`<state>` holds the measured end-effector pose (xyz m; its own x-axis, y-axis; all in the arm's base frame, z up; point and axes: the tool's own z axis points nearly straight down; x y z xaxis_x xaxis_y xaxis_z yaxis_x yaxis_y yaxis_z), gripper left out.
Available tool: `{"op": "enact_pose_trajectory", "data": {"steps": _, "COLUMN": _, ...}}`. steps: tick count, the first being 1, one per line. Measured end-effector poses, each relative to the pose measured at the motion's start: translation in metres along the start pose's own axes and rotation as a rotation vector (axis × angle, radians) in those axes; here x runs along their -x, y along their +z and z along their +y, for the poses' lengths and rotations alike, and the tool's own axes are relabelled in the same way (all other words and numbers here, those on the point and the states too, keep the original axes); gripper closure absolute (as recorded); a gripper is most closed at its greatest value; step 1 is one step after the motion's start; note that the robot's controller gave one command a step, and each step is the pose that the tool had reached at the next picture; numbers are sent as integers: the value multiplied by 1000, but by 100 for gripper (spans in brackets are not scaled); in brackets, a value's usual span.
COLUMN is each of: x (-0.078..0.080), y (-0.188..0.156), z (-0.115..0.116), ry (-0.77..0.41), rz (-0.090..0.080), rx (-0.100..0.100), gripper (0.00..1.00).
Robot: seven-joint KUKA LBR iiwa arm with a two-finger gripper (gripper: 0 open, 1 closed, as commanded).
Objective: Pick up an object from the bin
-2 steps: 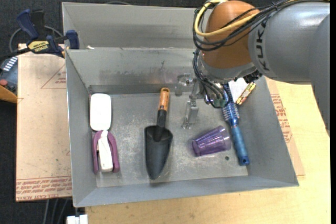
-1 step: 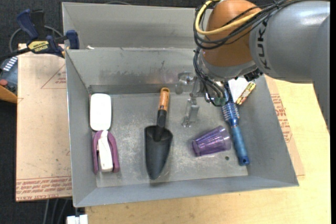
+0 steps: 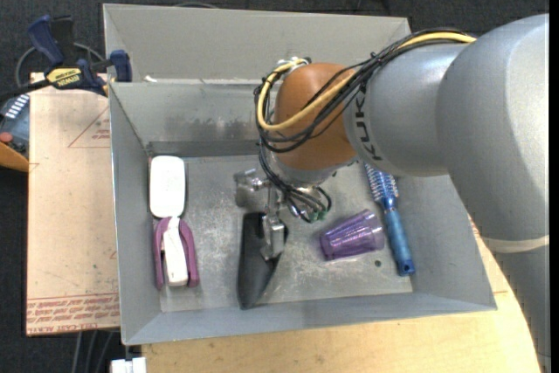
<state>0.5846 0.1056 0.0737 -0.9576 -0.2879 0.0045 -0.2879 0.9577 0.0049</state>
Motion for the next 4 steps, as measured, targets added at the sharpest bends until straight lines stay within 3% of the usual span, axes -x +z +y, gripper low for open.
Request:
{"op": "enact_pose_trajectory", "data": {"steps": 1, "x": 14, "y": -78, "z": -11, "ry": -182, "rz": -11, "rx": -4, "gripper": 0}}
{"op": "enact_pose_trajectory", "data": {"steps": 2, "x": -10, "y": -24, "z": 16, "ry": -272, "rz": 1, "rx": 2, "gripper": 0}}
{"op": "enact_pose_trajectory", "data": {"steps": 3, "x": -7, "y": 4, "z": -9, "ry": -543, "rz": -13, "rx": -6, "gripper": 0}}
{"op": "enact_pose_trajectory", "data": {"steps": 4, "x": -16, "y": -1, "z": 25, "ry": -671, "rz": -16, "rx": -3, "gripper": 100}}
